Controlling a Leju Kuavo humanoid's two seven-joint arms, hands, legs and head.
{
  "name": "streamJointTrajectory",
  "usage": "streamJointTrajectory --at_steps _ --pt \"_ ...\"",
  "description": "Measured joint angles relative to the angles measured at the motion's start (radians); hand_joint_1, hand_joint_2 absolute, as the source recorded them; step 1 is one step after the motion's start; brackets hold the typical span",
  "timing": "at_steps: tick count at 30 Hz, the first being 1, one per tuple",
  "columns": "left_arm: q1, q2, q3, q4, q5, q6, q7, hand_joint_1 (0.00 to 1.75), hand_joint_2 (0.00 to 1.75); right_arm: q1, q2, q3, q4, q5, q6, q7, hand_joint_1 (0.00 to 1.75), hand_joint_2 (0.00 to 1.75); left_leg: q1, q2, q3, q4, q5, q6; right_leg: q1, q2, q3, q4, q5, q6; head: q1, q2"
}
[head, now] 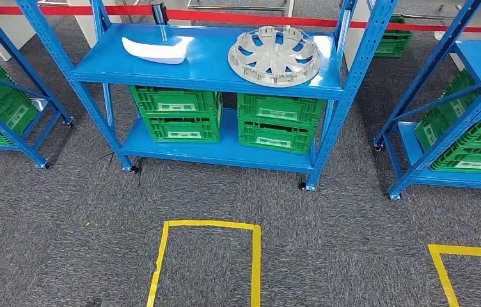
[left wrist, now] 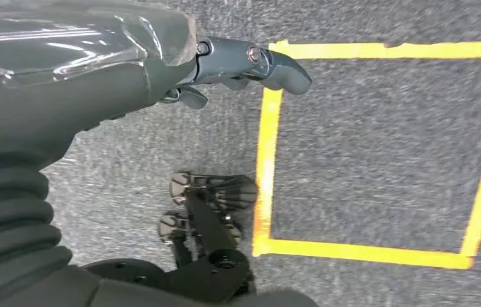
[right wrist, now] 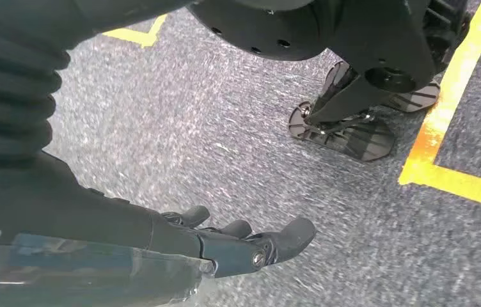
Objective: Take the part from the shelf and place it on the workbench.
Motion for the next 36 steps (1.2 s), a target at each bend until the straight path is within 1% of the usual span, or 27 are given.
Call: streamJointTrajectory --at_steps 2,4,7,11,19,23,29,33,36 --pt "-0.002 -0.005 0.026 -0.004 -0.017 -0.009 -0.008 0.0 0.0 -0.005 -0.003 0.01 -0.002 -0.002 0.003 -0.014 0.0 0.0 0.0 0.0 0.0 0.0 0.0 0.0 0.0 0.0 0.0 0.0 0.0 0.0 0.0 0.0" --pt "-0.006 -0.017 0.074 -0.016 -0.047 -0.026 -0.02 0.0 0.0 -0.012 -0.01 0.026 -0.02 -0.006 0.01 -0.043 0.0 0.0 0.0 0.0 0.0 0.0 0.0 0.0 0.0 0.0 0.0 0.0 0.0 0.0 0.0 0.0" --pt "-0.009 -0.035 0.131 -0.041 -0.08 -0.05 -0.029 0.0 0.0 -0.014 -0.02 0.035 -0.085 -0.007 0.017 -0.076 0.0 0.0 0.0 0.0 0.0 0.0 0.0 0.0 0.0 0.0 0.0 0.0 0.0 0.0 0.0 0.0" --pt "-0.012 -0.059 0.19 -0.078 -0.113 -0.076 -0.031 0.0 0.0 -0.014 -0.029 0.036 -0.201 -0.002 0.029 -0.099 0.0 0.0 0.0 0.0 0.0 0.0 0.0 0.0 0.0 0.0 0.0 0.0 0.0 0.0 0.0 0.0" --pt "-0.019 -0.099 0.277 -0.142 -0.166 -0.113 -0.033 0.0 0.0 -0.009 -0.034 0.022 -0.473 0.016 0.075 -0.136 0.0 0.0 0.0 0.0 0.0 0.0 0.0 0.0 0.0 0.0 0.001 0.0 0.0 0.0 0.0 0.0" --pt "-0.024 -0.114 0.316 -0.163 -0.189 -0.132 -0.033 0.0 0.0 -0.009 -0.037 0.006 -0.622 0.018 0.106 -0.16 0.0 1.75 0.0 0.0 0.0 0.0 0.0 0.0 0.0 0.0 0.001 0.0 0.0 0.0 0.0 0.0" --pt "-0.031 -0.131 0.369 -0.194 -0.217 -0.155 -0.03 0.0 0.0 -0.019 -0.044 -0.014 -0.828 0.026 0.149 -0.192 0.0 1.75 -0.001 0.0 0.0 0.001 0.001 0.001 -0.001 0.0 0.002 -0.001 0.002 0.003 0.0 0.0" --pt "-0.036 -0.142 0.401 -0.216 -0.235 -0.173 -0.027 0.0 0.0 -0.031 -0.048 -0.021 -0.957 0.035 0.177 -0.209 0.0 0.0 -0.003 0.0 0.0 0.001 0.0 0.002 -0.003 -0.001 0.002 -0.002 0.004 0.006 0.0 0.0" --pt "-0.041 -0.151 0.431 -0.235 -0.251 -0.19 -0.025 0.0 0.0 -0.05 -0.049 -0.03 -1.08 0.044 0.204 -0.222 0.0 0.0 -0.007 0.0 -0.001 0.002 -0.001 0.007 -0.006 -0.001 0.002 -0.003 0.005 0.008 0.0 0.0"
